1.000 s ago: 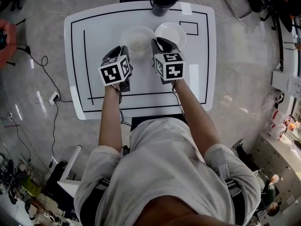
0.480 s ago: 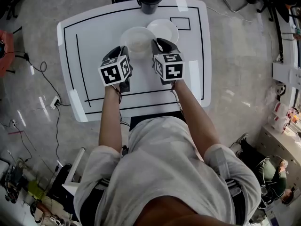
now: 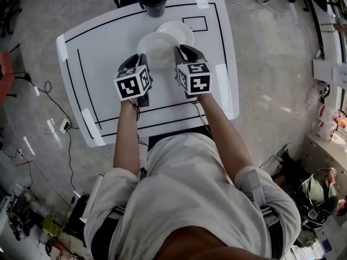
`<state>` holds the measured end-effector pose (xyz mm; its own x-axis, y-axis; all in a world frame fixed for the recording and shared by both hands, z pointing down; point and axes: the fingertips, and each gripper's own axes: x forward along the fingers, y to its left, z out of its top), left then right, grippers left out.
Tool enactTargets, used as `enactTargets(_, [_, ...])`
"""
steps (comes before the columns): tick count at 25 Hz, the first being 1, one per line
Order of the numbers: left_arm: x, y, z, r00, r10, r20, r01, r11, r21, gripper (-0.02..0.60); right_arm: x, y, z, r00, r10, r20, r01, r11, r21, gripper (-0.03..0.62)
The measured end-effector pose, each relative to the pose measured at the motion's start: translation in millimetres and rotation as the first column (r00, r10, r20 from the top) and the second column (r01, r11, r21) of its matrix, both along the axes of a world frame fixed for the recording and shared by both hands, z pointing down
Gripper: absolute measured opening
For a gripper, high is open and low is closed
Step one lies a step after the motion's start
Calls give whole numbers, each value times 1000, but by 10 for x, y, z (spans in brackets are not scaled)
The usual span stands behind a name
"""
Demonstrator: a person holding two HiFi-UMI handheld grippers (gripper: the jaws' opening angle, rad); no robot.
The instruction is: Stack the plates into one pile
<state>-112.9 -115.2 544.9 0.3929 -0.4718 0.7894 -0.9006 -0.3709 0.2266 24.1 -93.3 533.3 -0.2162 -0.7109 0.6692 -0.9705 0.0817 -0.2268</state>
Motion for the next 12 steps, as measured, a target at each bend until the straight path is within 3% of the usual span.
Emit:
enactTargets(6, [294, 17, 21, 998, 56, 1, -56, 998, 1, 77, 274, 119, 45, 999, 44, -8, -45, 999, -14, 55])
enactTargets(12, [540, 61, 80, 992, 121, 47, -122, 992, 14, 77, 512, 173, 121, 997, 75, -10, -75, 997, -28, 57])
